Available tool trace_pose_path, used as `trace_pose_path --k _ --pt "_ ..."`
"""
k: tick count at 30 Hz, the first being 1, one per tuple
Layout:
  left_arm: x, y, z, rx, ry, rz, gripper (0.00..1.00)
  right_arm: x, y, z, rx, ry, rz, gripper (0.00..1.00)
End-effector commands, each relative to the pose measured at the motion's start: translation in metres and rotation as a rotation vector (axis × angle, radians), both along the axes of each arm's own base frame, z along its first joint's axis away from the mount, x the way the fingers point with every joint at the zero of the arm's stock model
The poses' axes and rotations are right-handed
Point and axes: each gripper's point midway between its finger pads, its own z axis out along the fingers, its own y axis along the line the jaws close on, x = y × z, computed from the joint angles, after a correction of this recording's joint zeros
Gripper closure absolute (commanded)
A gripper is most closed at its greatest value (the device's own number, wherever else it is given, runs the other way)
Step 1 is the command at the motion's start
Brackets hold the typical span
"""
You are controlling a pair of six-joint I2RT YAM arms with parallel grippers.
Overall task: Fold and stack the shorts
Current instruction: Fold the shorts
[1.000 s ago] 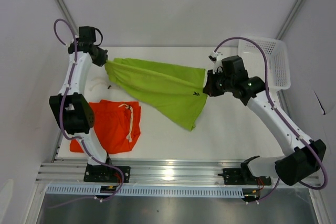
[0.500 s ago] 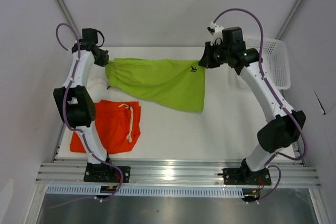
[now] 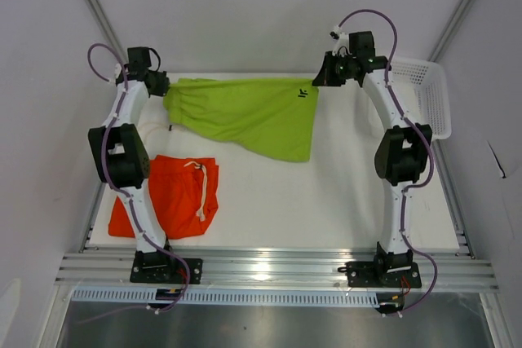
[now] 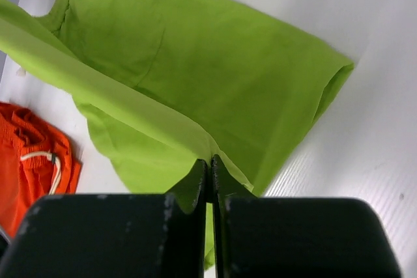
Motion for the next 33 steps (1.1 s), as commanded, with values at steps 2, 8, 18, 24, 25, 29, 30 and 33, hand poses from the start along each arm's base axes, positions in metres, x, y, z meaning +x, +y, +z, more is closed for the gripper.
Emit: trace_pose_path --k 2,8,18,24,25,29,30,33 --pt "0.054 0.013 0.022 -0.013 -0.222 0.029 1.00 0.050 -0.017 0.004 0.072 -0.089 -0.049 1.00" --pt "0.107 0.015 0.030 -0.004 -0.458 0.007 0.99 0.110 -0.037 -0.024 0.150 -0.178 -0.150 1.00" --pt "0.145 -0.001 0.048 0.027 -0.609 -0.118 0.01 0.152 -0.067 -0.056 0.087 -0.223 -0.368 0.00" --pt "0.103 -0.001 0.089 0.142 -0.629 -0.147 0.01 0.105 -0.044 -0.042 0.126 -0.196 -0.240 0.07" --pt "0.095 -0.001 0.074 0.145 -0.586 -0.151 0.01 0.093 -0.039 -0.041 0.133 -0.175 -0.215 0.09" --pt "0.065 -0.006 0.078 0.183 -0.554 -0.179 0.01 0.055 0.012 -0.048 0.178 -0.085 -0.083 0.29" --pt "0.056 -0.008 0.100 0.198 -0.587 -0.182 0.01 0.051 0.019 -0.048 0.198 -0.081 -0.069 0.32" --pt "0.030 -0.011 0.092 0.211 -0.550 -0.196 0.01 0.030 0.046 -0.062 0.265 -0.008 -0.022 0.46"
